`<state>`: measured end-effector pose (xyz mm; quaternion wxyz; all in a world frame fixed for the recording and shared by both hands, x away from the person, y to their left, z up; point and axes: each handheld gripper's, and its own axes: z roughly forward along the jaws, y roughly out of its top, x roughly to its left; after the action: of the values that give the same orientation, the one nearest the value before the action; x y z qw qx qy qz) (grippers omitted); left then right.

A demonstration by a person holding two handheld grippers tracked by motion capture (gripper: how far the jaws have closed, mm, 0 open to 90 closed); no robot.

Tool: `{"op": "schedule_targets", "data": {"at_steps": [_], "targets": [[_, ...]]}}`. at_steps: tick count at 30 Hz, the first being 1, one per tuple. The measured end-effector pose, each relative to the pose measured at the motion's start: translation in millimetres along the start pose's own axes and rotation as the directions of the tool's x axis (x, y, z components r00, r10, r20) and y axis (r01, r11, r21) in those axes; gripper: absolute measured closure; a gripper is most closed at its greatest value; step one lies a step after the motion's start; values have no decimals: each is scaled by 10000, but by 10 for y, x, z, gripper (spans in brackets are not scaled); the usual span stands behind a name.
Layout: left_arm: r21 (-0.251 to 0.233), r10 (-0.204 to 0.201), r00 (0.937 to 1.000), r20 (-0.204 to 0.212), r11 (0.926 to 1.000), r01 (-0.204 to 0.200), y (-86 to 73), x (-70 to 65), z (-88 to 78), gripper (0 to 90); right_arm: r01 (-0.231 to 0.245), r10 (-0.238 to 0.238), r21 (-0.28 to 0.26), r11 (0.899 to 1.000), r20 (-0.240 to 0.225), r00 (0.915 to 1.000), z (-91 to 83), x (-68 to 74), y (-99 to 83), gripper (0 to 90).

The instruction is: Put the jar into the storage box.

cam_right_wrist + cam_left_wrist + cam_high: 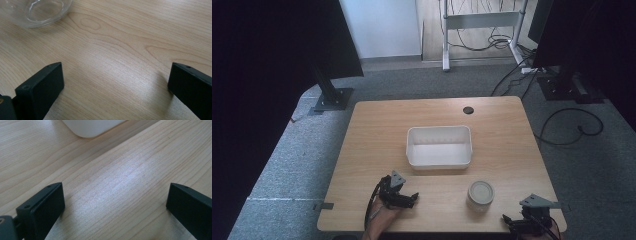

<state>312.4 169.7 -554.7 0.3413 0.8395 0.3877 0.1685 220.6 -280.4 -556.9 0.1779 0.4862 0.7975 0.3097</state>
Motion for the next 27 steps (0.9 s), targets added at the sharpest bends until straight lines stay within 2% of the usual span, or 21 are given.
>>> {"op": "schedule_targets", "data": {"at_steps": [27], "targets": [[14,4,10000,-7,10000,-4,-2,1,-3,15,-83,83,80,9999,65,9999,-13,14,-8,0]]}}
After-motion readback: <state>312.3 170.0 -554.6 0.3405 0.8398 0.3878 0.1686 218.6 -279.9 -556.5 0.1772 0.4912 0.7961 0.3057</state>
